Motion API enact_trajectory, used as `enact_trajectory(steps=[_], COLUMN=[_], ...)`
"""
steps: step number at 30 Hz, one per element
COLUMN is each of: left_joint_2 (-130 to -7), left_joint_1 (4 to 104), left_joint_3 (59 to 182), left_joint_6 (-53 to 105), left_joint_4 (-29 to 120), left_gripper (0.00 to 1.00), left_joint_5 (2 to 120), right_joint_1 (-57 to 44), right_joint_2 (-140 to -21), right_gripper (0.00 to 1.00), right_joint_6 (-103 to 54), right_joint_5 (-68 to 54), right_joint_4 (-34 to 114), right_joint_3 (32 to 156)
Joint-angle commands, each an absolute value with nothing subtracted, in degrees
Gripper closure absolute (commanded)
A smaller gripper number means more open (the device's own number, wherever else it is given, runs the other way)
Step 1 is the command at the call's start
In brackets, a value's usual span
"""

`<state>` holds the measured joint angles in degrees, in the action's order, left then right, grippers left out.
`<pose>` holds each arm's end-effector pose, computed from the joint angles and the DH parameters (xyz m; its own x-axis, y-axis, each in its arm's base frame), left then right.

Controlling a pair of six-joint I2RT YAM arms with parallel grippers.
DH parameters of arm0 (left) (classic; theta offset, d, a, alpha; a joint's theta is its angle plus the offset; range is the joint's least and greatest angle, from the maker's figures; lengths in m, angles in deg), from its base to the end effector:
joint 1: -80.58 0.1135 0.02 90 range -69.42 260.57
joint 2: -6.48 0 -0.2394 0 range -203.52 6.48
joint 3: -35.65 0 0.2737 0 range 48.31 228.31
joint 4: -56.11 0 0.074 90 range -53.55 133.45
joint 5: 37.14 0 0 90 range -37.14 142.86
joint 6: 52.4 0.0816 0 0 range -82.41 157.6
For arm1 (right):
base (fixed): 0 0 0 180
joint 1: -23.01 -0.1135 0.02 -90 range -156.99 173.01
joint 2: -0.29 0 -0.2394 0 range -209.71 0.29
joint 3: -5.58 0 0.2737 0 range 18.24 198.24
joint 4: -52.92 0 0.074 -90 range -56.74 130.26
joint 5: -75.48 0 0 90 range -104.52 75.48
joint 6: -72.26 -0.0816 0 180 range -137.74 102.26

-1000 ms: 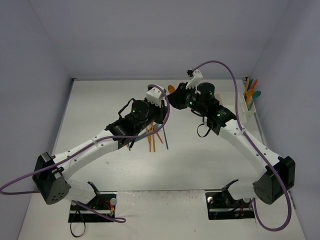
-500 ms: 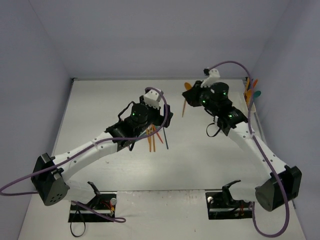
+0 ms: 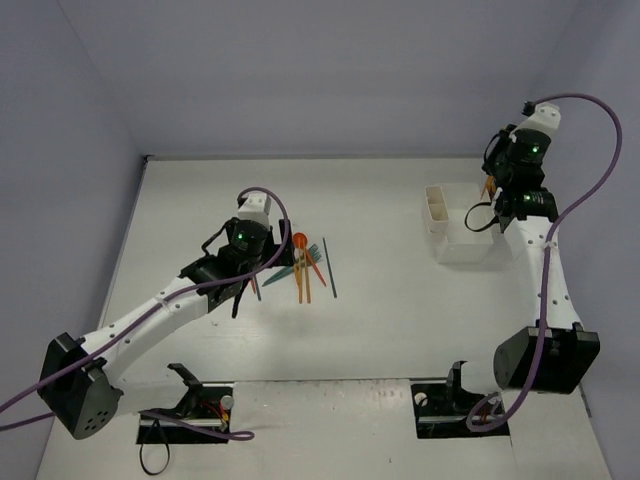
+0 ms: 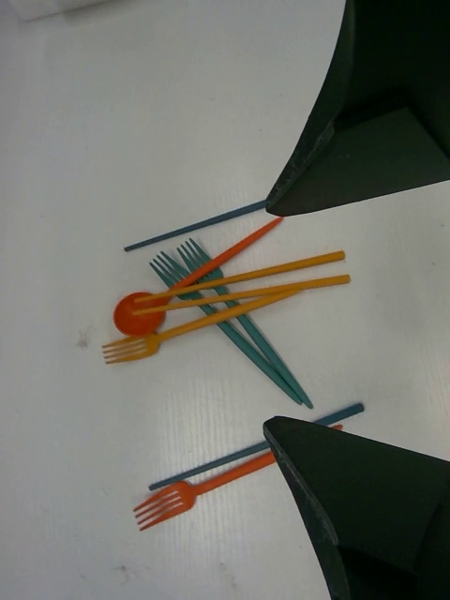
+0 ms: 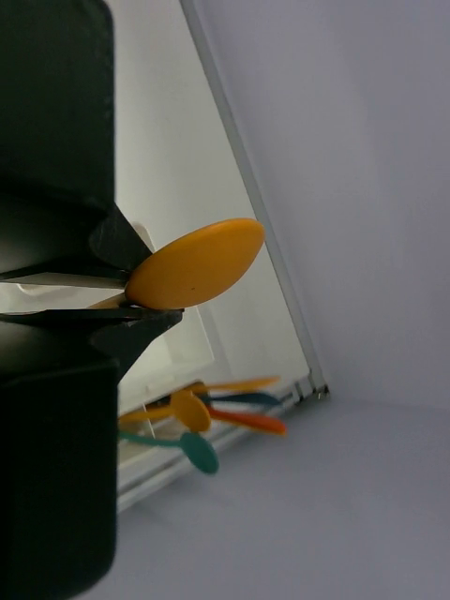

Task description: Sort the eating utensils into containers

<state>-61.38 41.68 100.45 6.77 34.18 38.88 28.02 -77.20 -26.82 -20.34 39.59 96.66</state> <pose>0.2785 -0.1994 0.2559 -0.5073 -0.2297 -0.8306 0.2084 0.9025 -0.3769 0.3871 -0.0422 0.4122 0.0341 0.1546 -0.9874 0.1848 0.9699 0.1583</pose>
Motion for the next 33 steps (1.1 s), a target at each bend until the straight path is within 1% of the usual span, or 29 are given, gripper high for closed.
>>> enact_trajectory(steps=[1,4,10,16,24,27,29,33], left_joint_2=[-56.10,-52.91,-49.44,-49.77,-51.42,-51.61,-51.79,-51.92], left_joint_1=[42.25,42.45,42.61,42.69,42.61,42.61,42.61,42.56], left_joint_3=[99.73,96.74,93.75,93.26,94.11,94.36,94.45,94.73], left_joint_6=[4.48,3.51,2.35,1.43,0.18,0.07,-0.11,-1.09], left_joint_4=[30.93,29.76,27.72,27.61,28.12,27.82,27.63,27.42], left_gripper=[0.14,0.14,0.14,0.14,0.14,0.14,0.14,0.14], left_joint_5=[36.33,35.51,33.44,34.28,36.10,36.24,36.33,37.15], right_joint_1=[34.73,38.44,41.46,42.61,42.93,42.96,42.96,42.96], right_joint_2=[-82.40,-84.77,-86.10,-88.17,-89.45,-90.30,-90.32,-87.97], right_gripper=[1.00,1.00,1.00,1.00,1.00,1.00,0.92,0.69], right_joint_6=[-27.54,-28.75,-27.02,-27.84,-28.44,-29.72,-30.21,-30.23], right_joint_5=[-21.07,-17.61,-17.11,-15.66,-15.08,-12.41,-11.98,-12.02], right_joint_4=[43.78,47.15,53.88,58.50,64.26,65.12,65.56,65.51], right_joint_3=[98.79,97.36,93.66,90.96,84.13,83.13,82.42,81.23])
